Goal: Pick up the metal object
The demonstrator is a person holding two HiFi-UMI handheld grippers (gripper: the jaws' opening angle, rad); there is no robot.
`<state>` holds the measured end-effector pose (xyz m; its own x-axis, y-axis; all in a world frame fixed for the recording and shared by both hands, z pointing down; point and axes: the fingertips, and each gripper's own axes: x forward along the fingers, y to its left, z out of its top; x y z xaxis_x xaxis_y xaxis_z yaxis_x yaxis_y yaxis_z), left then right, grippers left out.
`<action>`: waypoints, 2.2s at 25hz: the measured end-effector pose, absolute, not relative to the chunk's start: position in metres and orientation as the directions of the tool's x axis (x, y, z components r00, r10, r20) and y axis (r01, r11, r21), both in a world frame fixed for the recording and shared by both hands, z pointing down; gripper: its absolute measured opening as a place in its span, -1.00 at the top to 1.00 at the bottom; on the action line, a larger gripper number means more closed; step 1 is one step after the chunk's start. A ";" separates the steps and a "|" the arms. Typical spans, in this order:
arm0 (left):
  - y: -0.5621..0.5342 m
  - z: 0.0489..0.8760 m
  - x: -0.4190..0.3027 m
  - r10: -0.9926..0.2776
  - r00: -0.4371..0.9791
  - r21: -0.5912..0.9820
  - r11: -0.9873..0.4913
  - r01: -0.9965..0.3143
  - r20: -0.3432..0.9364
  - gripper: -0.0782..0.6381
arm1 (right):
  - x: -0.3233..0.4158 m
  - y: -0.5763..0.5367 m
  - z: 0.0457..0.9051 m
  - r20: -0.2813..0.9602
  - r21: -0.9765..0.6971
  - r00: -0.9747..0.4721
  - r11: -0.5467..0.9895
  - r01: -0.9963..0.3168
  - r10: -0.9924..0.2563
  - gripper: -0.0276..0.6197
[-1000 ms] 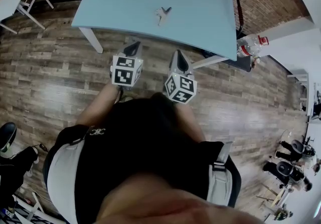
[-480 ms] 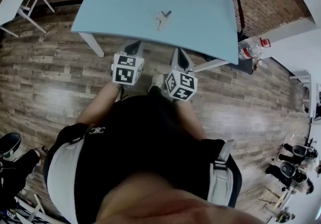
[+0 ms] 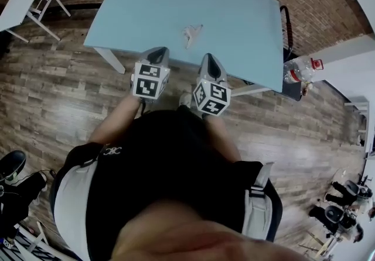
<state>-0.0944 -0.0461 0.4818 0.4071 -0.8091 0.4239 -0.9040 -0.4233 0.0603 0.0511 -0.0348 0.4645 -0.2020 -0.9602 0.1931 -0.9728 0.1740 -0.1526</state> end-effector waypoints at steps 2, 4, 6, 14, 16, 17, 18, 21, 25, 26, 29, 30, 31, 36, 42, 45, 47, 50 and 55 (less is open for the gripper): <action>-0.058 0.483 -0.090 -0.811 0.405 0.054 -0.424 -0.904 0.422 0.78 | 0.054 -0.050 0.465 0.190 -0.154 -0.208 0.180 -0.972 -0.959 0.87; -0.072 0.486 -0.083 -0.811 0.404 0.055 -0.423 -0.905 0.423 0.78 | 0.060 -0.066 0.464 0.191 -0.157 -0.210 0.181 -0.971 -0.959 0.87; -0.086 0.489 -0.073 -0.806 0.407 0.060 -0.424 -0.904 0.430 0.78 | 0.069 -0.080 0.463 0.195 -0.164 -0.210 0.180 -0.970 -0.958 0.87; -0.138 0.493 -0.040 -0.797 0.390 0.063 -0.408 -0.911 0.461 0.78 | 0.109 -0.130 0.472 0.230 -0.186 -0.213 0.171 -0.967 -0.950 0.87; -0.150 0.496 -0.032 -0.795 0.380 0.065 -0.399 -0.915 0.473 0.78 | 0.119 -0.143 0.476 0.239 -0.195 -0.217 0.173 -0.966 -0.946 0.87; -0.157 0.497 -0.028 -0.794 0.375 0.065 -0.394 -0.917 0.477 0.78 | 0.125 -0.149 0.477 0.243 -0.199 -0.221 0.174 -0.964 -0.945 0.87; -0.163 0.498 -0.023 -0.795 0.370 0.063 -0.389 -0.919 0.482 0.78 | 0.130 -0.156 0.478 0.247 -0.203 -0.225 0.176 -0.963 -0.943 0.87; -0.182 0.499 -0.013 -0.797 0.350 0.053 -0.374 -0.926 0.493 0.78 | 0.138 -0.176 0.480 0.255 -0.213 -0.248 0.196 -0.957 -0.935 0.87; -0.204 0.497 0.000 -0.804 0.321 0.043 -0.347 -0.937 0.501 0.78 | 0.147 -0.206 0.477 0.255 -0.217 -0.288 0.236 -0.947 -0.923 0.87; -0.208 0.497 0.003 -0.807 0.313 0.039 -0.340 -0.940 0.502 0.78 | 0.149 -0.213 0.477 0.255 -0.219 -0.298 0.245 -0.944 -0.920 0.87; -0.222 0.497 0.003 -0.816 0.284 0.035 -0.309 -0.950 0.503 0.78 | 0.149 -0.233 0.475 0.254 -0.223 -0.327 0.274 -0.935 -0.910 0.87; -0.226 0.497 0.001 -0.818 0.274 0.038 -0.296 -0.955 0.506 0.78 | 0.148 -0.238 0.474 0.254 -0.222 -0.339 0.286 -0.932 -0.906 0.87; -0.230 0.497 0.000 -0.820 0.264 0.045 -0.281 -0.959 0.508 0.78 | 0.147 -0.242 0.473 0.255 -0.217 -0.351 0.301 -0.929 -0.901 0.87; -0.243 0.501 0.000 -0.818 0.253 0.087 -0.243 -0.966 0.517 0.78 | 0.147 -0.257 0.474 0.269 -0.195 -0.375 0.331 -0.923 -0.887 0.87; -0.266 0.510 -0.011 -0.807 0.280 0.082 -0.279 -0.957 0.521 0.78 | 0.141 -0.269 0.476 0.280 -0.188 -0.338 0.294 -0.937 -0.899 0.87; -0.280 0.510 -0.016 -0.799 0.298 0.076 -0.305 -0.949 0.523 0.78 | 0.141 -0.273 0.477 0.281 -0.192 -0.304 0.257 -0.947 -0.910 0.87; -0.286 0.512 -0.018 -0.787 0.311 0.071 -0.325 -0.943 0.533 0.78 | 0.139 -0.273 0.482 0.292 -0.183 -0.282 0.236 -0.954 -0.914 0.87; -0.291 0.531 -0.025 -0.740 0.334 0.082 -0.356 -0.931 0.583 0.78 | 0.135 -0.272 0.485 0.306 -0.179 -0.249 0.201 -0.963 -0.919 0.87; -0.289 0.578 -0.026 -0.600 0.414 0.168 -0.423 -0.891 0.684 0.57 | 0.128 -0.271 0.488 0.319 -0.174 -0.205 0.156 -0.972 -0.925 0.87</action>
